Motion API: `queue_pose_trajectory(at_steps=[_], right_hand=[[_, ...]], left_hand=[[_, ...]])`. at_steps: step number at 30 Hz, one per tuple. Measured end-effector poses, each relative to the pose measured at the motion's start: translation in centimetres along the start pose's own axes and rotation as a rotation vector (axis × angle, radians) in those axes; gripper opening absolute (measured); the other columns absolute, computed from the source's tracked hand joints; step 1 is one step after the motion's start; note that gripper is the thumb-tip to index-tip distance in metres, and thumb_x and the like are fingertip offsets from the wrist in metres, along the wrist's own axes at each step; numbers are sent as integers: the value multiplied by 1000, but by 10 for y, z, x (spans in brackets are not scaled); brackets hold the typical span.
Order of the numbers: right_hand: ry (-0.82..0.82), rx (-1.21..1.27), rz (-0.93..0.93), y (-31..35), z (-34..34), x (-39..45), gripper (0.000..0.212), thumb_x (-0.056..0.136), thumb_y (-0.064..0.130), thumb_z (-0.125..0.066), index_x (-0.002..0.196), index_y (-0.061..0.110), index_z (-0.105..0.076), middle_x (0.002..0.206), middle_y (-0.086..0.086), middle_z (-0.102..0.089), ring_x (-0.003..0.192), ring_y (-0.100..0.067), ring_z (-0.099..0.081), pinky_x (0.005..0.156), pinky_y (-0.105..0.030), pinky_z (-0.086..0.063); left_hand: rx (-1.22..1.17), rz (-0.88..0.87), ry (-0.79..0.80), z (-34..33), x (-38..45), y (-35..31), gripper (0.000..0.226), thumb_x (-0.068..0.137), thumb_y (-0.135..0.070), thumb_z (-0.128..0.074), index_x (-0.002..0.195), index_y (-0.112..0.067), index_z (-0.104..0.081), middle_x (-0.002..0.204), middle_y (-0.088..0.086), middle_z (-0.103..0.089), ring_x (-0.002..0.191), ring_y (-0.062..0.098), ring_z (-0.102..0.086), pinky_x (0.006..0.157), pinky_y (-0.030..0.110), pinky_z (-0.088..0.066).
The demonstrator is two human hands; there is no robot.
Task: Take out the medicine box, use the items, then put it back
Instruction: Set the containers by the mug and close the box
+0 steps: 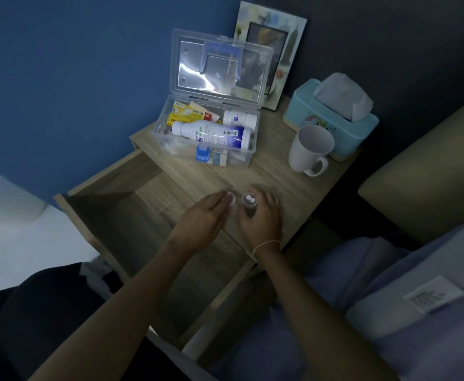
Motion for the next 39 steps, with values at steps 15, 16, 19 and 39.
queue_pose_trajectory(at_steps=[15,16,19,39], right_hand=[[-52,112,-9,3,4,-3,59,77,29,-68,132,22,-49,126,-5,-58,118,-21,-51,102,-39,-40],[-58,136,-12,4,6,-3,61,76,27,-69,133,21,-49,126,-5,-58,117,-20,-52,100,-38,-42],[-96,255,-57,5,10,-6,61,78,25,-70,134,19,-48,129,-5,-55,118,-18,-52,97,-35,-45],[-494,388,-495,-47,105,69,34,84,24,-68,112,6,-61,111,-15,-67,102,-29,-62,79,-26,-42]], left_hand=[[-45,26,-6,-12,-6,7,47,97,-18,-48,142,-8,-39,148,13,-41,137,24,-41,111,34,-37],[-49,33,-1,-11,-6,6,47,97,-18,-48,142,-8,-39,148,13,-41,137,24,-40,112,32,-34],[-33,52,25,-9,-7,4,51,98,-23,-45,145,-8,-33,153,12,-33,141,22,-33,114,30,-26],[345,3,114,1,80,-4,71,98,-46,-27,149,-14,11,159,7,12,147,23,10,121,42,2]])
Point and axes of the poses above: each hand's wrist, its own x-axis towards the middle knuckle, its own z-axis out of the back of the hand, y = z × x, the point moved 7 cm from there along x, towards the middle knuckle
